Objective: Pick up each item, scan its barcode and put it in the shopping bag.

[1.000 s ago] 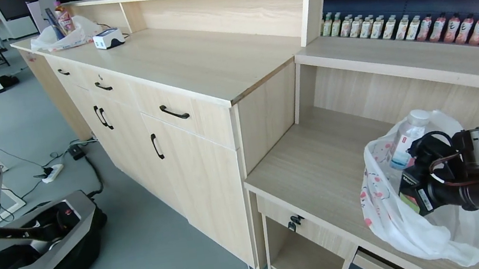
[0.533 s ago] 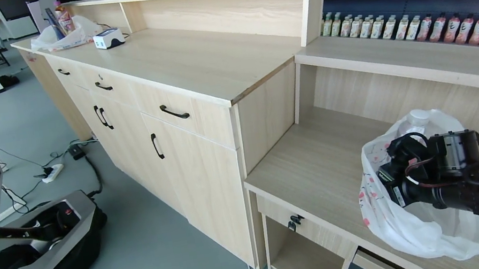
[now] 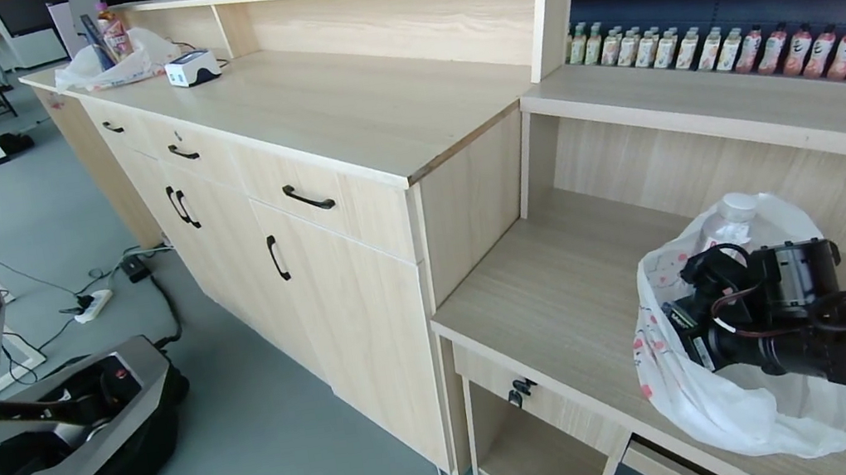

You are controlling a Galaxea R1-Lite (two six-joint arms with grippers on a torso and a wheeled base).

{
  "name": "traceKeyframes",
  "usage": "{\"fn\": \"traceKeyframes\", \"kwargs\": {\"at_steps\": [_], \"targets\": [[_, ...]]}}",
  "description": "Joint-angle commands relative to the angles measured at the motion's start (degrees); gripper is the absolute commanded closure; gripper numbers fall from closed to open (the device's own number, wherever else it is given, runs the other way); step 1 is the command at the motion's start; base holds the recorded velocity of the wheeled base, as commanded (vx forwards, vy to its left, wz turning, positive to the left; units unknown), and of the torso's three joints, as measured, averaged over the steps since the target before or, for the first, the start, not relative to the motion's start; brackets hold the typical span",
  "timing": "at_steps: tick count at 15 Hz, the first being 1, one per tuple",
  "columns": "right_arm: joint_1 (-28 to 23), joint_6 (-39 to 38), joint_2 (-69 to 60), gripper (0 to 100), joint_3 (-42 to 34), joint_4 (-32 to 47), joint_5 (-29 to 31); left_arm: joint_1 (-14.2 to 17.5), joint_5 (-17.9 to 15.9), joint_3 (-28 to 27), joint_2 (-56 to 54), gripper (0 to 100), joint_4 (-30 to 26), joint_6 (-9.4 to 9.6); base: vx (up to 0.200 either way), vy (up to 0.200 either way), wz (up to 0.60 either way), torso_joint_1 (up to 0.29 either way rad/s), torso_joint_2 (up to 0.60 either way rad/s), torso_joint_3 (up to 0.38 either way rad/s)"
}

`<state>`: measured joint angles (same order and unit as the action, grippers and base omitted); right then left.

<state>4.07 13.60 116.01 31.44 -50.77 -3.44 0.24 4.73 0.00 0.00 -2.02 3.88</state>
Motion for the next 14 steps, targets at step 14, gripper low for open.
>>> {"fn": "traceKeyframes", "kwargs": {"at_steps": [14], "targets": [[-3.7, 12.5, -32.2, 0, -4.2, 2.1, -4.1, 0.0, 0.0, 0.0, 0.1, 0, 0.0, -0.01, 0.0, 0.0, 0.0, 0.0, 0.0, 0.0]]}}
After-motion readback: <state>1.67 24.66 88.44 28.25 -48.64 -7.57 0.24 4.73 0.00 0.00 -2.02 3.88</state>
